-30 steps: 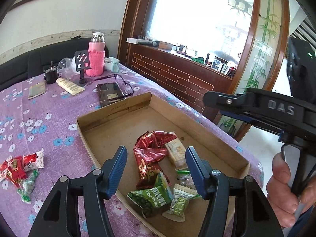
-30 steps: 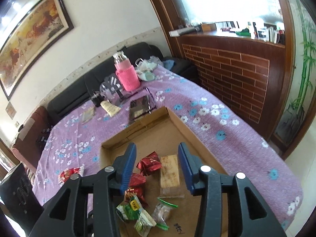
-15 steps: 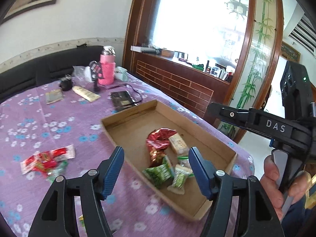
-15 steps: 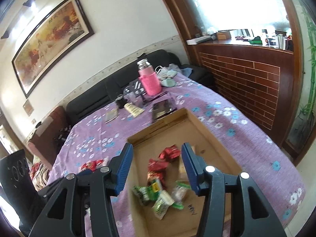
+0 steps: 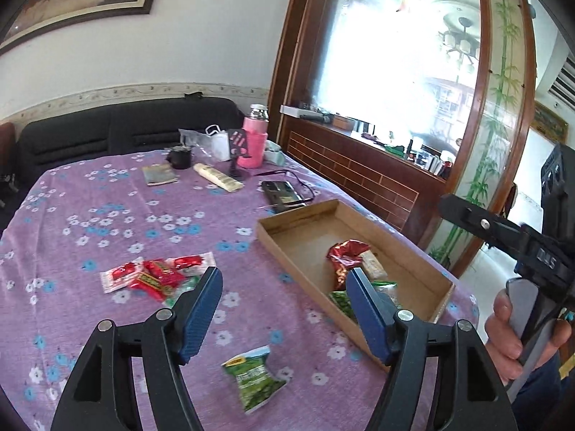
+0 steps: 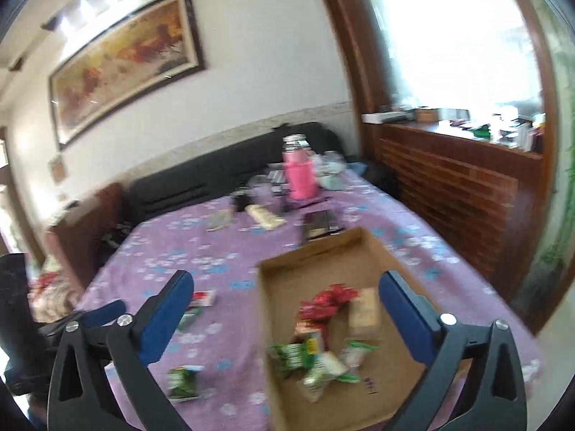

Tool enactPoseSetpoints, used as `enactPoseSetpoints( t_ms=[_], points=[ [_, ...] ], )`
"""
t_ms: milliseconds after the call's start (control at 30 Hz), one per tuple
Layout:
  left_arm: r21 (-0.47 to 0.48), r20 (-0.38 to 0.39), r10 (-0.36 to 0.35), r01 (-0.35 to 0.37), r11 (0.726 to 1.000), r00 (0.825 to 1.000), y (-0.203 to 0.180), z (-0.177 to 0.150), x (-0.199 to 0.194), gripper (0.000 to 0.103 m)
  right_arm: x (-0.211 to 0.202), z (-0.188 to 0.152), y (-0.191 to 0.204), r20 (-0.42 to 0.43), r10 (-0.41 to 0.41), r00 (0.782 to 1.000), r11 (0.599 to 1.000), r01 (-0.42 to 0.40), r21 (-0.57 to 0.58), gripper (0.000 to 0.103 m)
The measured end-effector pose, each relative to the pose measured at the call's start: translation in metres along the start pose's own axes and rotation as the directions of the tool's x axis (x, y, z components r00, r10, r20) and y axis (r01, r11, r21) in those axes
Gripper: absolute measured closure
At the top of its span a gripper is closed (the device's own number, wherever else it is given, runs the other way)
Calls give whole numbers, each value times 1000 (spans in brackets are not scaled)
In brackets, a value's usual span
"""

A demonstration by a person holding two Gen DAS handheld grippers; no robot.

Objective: Organize snacks
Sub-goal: 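Withdraw both grippers from the box toward the snack pile, then grasp another green 'Peas Original' packet with the left gripper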

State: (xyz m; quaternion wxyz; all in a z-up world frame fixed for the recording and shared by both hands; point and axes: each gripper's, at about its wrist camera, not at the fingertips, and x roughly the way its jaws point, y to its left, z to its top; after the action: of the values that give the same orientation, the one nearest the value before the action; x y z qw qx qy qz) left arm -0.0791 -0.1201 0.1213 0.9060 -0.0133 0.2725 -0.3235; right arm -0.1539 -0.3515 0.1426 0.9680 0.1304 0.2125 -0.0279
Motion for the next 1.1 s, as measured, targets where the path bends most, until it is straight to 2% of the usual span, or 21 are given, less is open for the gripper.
enactPoseSetpoints(
  t_ms=[33, 133, 200, 300, 433, 533, 567, 700, 800, 900, 933, 1033, 1067, 1100],
  points=[
    [2, -1, 8, -8, 1000, 1000, 3, -1, -1, 28, 3, -3, 1, -20, 60, 998, 998, -60, -13, 0],
    [4, -16, 28, -28, 1000, 999, 12, -6, -2, 28, 7, -13, -2, -81, 163, 983, 987, -163, 2, 0],
    [9, -23, 43, -43, 999, 999, 17, -10, -4, 28, 10, -21, 1, -109, 163, 981, 986, -165, -9, 1],
    [23, -53, 53, -52, 998, 997, 27, -15, -5, 28, 11, -33, 5, -106, 139, 985, 989, -144, -42, 9],
    [103, -142, 48, -34, 994, 989, 30, -23, 3, 28, 19, -42, 8, -145, 203, 968, 978, -208, -15, 9],
    [149, -275, -18, 62, 987, 961, 26, -35, 18, 26, 21, -47, 11, -150, 225, 963, 972, -232, -31, 9],
    [148, -296, -15, 61, 987, 955, 26, -38, 23, 25, 23, -48, 12, -155, 234, 960, 970, -242, -35, 9],
    [98, -370, 33, 4, 995, 928, 23, -49, 48, 25, 26, -51, 10, -158, 245, 957, 967, -252, -27, 9],
    [48, -426, 98, -85, 995, 899, 29, -56, 66, 25, 28, -51, 7, -161, 239, 958, 969, -246, -25, 9],
    [-16, -476, 87, -108, 994, 875, 32, -63, 80, 25, 29, -51, 5, -163, 235, 958, 970, -242, -25, 9],
    [-18, -483, 100, -124, 992, 870, 32, -64, 83, 27, 30, -50, 5, -163, 234, 958, 970, -241, -26, 9],
    [12, -467, 141, -153, 988, 873, 26, -67, 86, 53, 31, -49, 6, -165, 230, 959, 971, -237, -24, 9],
    [23, -461, 156, -163, 986, 874, 26, -68, 86, 58, 31, -48, 7, -166, 231, 959, 971, -238, -25, 9],
    [23, -457, 161, -169, 985, 875, 27, -68, 86, 60, 32, -48, 10, -172, 230, 958, 971, -238, -28, 9]
  ],
)
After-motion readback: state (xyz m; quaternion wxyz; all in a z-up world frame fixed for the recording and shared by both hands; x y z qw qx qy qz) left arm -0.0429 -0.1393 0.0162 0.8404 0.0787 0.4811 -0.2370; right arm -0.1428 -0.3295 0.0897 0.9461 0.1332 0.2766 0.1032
